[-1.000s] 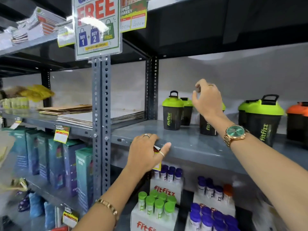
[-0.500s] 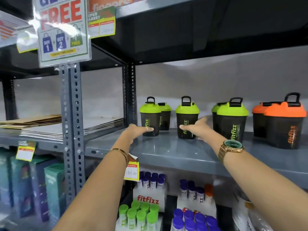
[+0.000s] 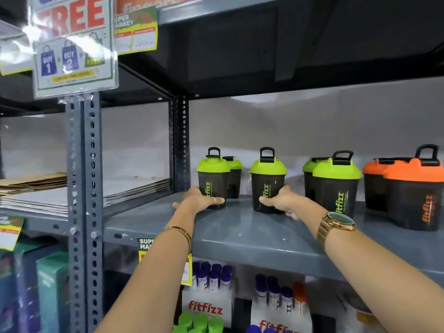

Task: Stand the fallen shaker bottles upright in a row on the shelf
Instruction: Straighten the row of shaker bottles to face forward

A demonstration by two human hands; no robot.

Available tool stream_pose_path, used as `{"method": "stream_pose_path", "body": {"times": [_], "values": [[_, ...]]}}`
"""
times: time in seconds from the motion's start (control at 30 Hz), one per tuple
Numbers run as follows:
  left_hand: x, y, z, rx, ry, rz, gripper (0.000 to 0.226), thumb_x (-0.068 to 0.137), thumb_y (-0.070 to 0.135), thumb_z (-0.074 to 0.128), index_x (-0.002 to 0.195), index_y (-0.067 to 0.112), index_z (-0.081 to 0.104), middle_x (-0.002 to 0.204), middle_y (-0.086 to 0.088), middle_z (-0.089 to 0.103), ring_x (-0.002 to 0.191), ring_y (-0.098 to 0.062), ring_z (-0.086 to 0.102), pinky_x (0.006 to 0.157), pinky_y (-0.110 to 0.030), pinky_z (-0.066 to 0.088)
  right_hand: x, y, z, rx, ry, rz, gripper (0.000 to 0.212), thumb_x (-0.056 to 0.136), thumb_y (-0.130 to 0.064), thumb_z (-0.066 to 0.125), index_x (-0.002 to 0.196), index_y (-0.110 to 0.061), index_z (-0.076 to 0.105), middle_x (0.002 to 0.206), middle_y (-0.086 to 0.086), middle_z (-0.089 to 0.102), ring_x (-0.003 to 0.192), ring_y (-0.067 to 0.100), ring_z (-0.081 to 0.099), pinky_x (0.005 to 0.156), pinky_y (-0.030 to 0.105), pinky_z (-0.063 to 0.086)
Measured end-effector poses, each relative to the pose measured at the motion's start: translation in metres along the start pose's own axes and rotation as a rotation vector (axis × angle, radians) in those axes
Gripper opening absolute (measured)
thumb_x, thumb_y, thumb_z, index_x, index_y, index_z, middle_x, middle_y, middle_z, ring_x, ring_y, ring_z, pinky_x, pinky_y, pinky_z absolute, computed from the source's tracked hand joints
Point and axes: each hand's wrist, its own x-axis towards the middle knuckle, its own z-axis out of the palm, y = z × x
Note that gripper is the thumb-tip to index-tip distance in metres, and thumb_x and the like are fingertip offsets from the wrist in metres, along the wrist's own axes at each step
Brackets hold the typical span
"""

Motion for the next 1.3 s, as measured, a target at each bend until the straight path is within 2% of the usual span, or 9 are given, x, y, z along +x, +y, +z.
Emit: {"method": "stream_pose_path", "body": {"times": [0.1,0.23,0.33,0.53,0.77,0.83,0.97,1.17,1.3], "values": [[-0.013,0.005,-0.002,0.099,0.029,0.037,0.075,0.070,0.059,0.072,0.124,0.014,0.045,0.133,-0.006,0.050,0.126,-0.028,0.040,0.107,-0.045,0.016,-0.008,-0.005,-0.003,-0.037,-0.007,0.042,0.080,0.085,-0.030,0.068,0.141,0.000,0.018,0.091,0.007,0.046,0.068,0.016,0.040,0.053,0.021,0.028],[-0.021,0.008,-0.002,0.122,0.024,0.075,0.068,0.072,0.056,0.072,0.118,0.014,0.046,0.131,-0.008,0.051,0.127,-0.028,0.039,0.109,-0.049,0.009,-0.010,-0.007,-0.005,-0.128,0.000,0.091,0.080,0.087,-0.034,0.065,0.141,-0.001,0.016,0.105,0.013,0.040,0.057,0.014,0.030,0.047,0.025,0.027],[-0.021,0.007,-0.002,0.122,0.023,0.084,0.060,0.073,0.055,0.072,0.111,0.016,0.046,0.129,-0.007,0.053,0.126,-0.028,0.040,0.109,-0.049,0.008,-0.009,-0.007,-0.005,-0.120,0.008,0.107,0.076,0.086,-0.035,0.066,0.139,-0.002,0.021,0.111,0.014,0.045,0.069,0.019,0.041,0.058,0.027,0.038],[-0.022,0.006,0.000,0.129,0.025,0.100,0.056,0.074,0.056,0.070,0.102,0.017,0.042,0.126,-0.008,0.054,0.124,-0.029,0.042,0.109,-0.049,0.008,-0.012,-0.007,-0.005,-0.114,-0.002,0.077,0.085,0.084,-0.032,0.068,0.145,-0.004,0.015,0.145,0.014,0.039,0.129,0.029,0.044,0.106,0.038,0.040],[-0.026,0.004,-0.002,0.108,0.053,0.116,0.110,0.063,0.065,0.073,0.143,0.009,0.021,0.147,-0.010,0.034,0.136,-0.029,0.027,0.108,-0.051,0.007,-0.027,-0.014,-0.014,-0.245,-0.078,0.130,0.093,0.077,-0.024,0.077,0.142,-0.001,0.015,0.125,0.014,0.047,0.103,0.024,0.049,0.084,0.031,0.043],[-0.029,0.004,-0.002,0.125,0.103,0.143,0.121,0.064,0.066,0.071,0.149,0.009,0.006,0.153,-0.011,0.021,0.140,-0.029,0.018,0.109,-0.053,0.005,-0.035,-0.016,-0.016,-0.349,-0.074,0.140,0.090,0.079,-0.024,0.076,0.142,0.001,0.017,0.131,0.016,0.046,0.114,0.027,0.052,0.096,0.034,0.046],[-0.038,0.007,-0.003,0.131,0.292,0.252,0.111,0.075,0.062,0.064,0.150,0.008,0.002,0.156,-0.011,0.012,0.140,-0.028,0.013,0.108,-0.054,0.008,-0.057,-0.015,-0.022,-0.479,-0.032,0.106,0.083,0.088,-0.023,0.065,0.145,0.004,0.011,0.145,0.022,0.037,0.132,0.035,0.042,0.108,0.039,0.037],[-0.058,0.016,0.006,0.373,0.480,0.553,0.092,0.081,0.051,0.062,0.148,0.009,0.016,0.156,-0.009,0.010,0.139,-0.027,0.015,0.100,-0.052,0.024,-0.086,0.002,-0.029,-0.357,0.089,-0.002,0.078,0.089,-0.011,0.062,0.149,-0.013,0.012,0.135,0.022,0.047,0.111,0.032,0.055,0.078,0.031,0.042],[-0.063,0.018,0.008,0.498,0.489,0.678,0.087,0.081,0.048,0.062,0.147,0.007,0.023,0.156,-0.009,0.013,0.140,-0.026,0.016,0.099,-0.051,0.025,-0.106,0.009,-0.033,-0.448,0.197,-0.155,0.062,0.090,-0.009,0.059,0.142,-0.008,0.026,0.131,0.024,0.049,0.119,0.038,0.051,0.095,0.037,0.042]]}}
